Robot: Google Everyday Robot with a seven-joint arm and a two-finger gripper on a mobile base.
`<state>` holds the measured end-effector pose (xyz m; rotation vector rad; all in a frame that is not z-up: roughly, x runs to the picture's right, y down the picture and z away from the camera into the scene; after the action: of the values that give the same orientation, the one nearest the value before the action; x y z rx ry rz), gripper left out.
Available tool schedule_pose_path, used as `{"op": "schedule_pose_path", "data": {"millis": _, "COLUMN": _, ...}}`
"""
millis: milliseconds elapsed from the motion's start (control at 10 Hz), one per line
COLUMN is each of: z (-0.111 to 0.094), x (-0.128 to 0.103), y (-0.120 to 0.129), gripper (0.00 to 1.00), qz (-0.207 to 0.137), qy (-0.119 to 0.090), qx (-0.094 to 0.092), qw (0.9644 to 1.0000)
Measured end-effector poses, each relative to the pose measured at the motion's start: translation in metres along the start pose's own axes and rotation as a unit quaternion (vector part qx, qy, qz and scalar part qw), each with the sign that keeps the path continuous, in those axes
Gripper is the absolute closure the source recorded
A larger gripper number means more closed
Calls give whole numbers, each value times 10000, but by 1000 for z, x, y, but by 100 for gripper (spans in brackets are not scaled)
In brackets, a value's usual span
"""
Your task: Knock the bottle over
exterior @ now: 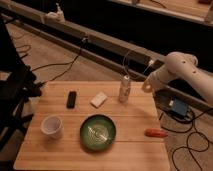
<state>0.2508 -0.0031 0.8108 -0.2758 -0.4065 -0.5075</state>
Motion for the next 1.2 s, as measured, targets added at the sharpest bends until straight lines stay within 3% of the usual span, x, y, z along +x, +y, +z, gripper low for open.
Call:
{"op": "schedule_pose_path", "data": {"millis": 300, "z": 13, "x": 23, "y": -26, "gripper": 100, "qz": 132, "qy": 348, "qx": 431, "qw": 9984}}
{"op": "schedule_pose_path", "data": {"millis": 600, "z": 29, "x": 26, "y": -45, "gripper": 100, "qz": 227, "qy": 388, "qx": 752, "qw": 9962}}
{"op": "schedule_pose_path", "data": {"millis": 1000, "z": 48, "x": 9, "y": -72, "gripper": 100, "qz": 16, "qy": 113, "qx": 1139, "qw": 9934}}
{"op": "schedule_pose_path", "data": {"millis": 1200, "z": 60, "x": -18, "y": -85, "gripper": 100, "qz": -214, "qy": -229, "qx": 1315, "qw": 9908}}
